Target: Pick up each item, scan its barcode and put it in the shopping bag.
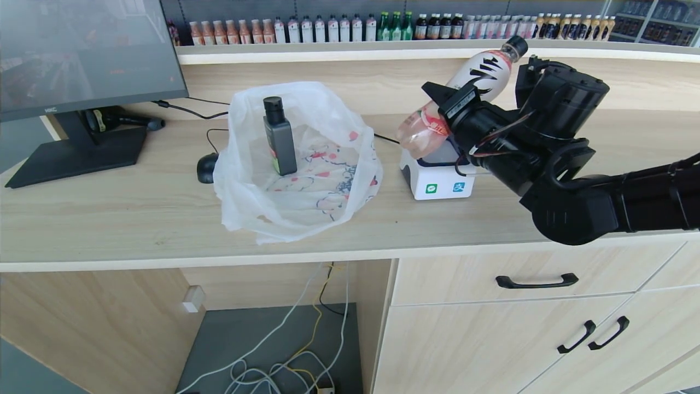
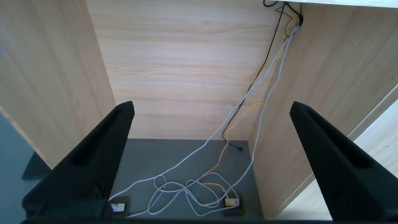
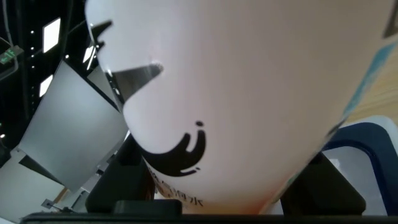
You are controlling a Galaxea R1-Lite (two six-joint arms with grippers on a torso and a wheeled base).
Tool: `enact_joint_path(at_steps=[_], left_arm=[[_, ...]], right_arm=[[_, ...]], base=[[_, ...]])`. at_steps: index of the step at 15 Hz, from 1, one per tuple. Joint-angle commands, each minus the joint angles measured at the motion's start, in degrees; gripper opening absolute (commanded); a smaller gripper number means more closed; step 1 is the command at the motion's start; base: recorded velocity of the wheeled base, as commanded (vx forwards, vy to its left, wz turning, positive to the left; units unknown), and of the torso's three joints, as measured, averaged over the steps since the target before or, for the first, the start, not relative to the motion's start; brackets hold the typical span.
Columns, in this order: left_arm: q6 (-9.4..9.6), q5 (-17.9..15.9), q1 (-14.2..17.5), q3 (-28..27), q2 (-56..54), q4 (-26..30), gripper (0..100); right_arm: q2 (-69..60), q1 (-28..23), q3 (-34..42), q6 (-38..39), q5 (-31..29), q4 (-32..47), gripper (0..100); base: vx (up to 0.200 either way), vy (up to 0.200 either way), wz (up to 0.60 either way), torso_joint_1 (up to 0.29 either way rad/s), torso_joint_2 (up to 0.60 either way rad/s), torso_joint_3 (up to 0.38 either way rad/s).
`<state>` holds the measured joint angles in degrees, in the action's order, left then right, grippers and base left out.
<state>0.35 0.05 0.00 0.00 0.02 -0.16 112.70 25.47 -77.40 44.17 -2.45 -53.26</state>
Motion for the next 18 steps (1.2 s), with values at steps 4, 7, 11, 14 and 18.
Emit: enact_joint_path(at_steps=[4, 7, 11, 14, 18], left_arm=[[0.0, 0.04, 0.0, 0.0, -0.02, -0.02, 100], [0.0, 0.04, 0.0, 0.0, -0.02, -0.02, 100], [0.0, 0.04, 0.0, 0.0, -0.02, -0.02, 100], [0.0, 0.04, 0.0, 0.0, -0.02, -0.02, 100], [0.0, 0.04, 0.0, 0.0, -0.02, -0.02, 100]], right_arm=[[0.94, -0.24, 0.05, 0.66, -0.01, -0.09, 0], [0.94, -0.33, 0.05, 0.66, -0.1, -0.09, 0], [0.94, -0.33, 0.23, 0.66, -0.1, -0.09, 0], [0.94, -0.42, 0.23, 0.75, -0.1, -0.18, 0], [-0.03, -0.15, -0.03, 0.48, -0.01, -0.35, 0]], base=[[0.0, 0.0, 0.0, 0.0, 0.0, 0.0], [0.0, 0.0, 0.0, 0.0, 0.0, 0.0], [0.0, 0.0, 0.0, 0.0, 0.0, 0.0], [0.0, 0.0, 0.0, 0.0, 0.0, 0.0], [0.0, 0.0, 0.0, 0.0, 0.0, 0.0]])
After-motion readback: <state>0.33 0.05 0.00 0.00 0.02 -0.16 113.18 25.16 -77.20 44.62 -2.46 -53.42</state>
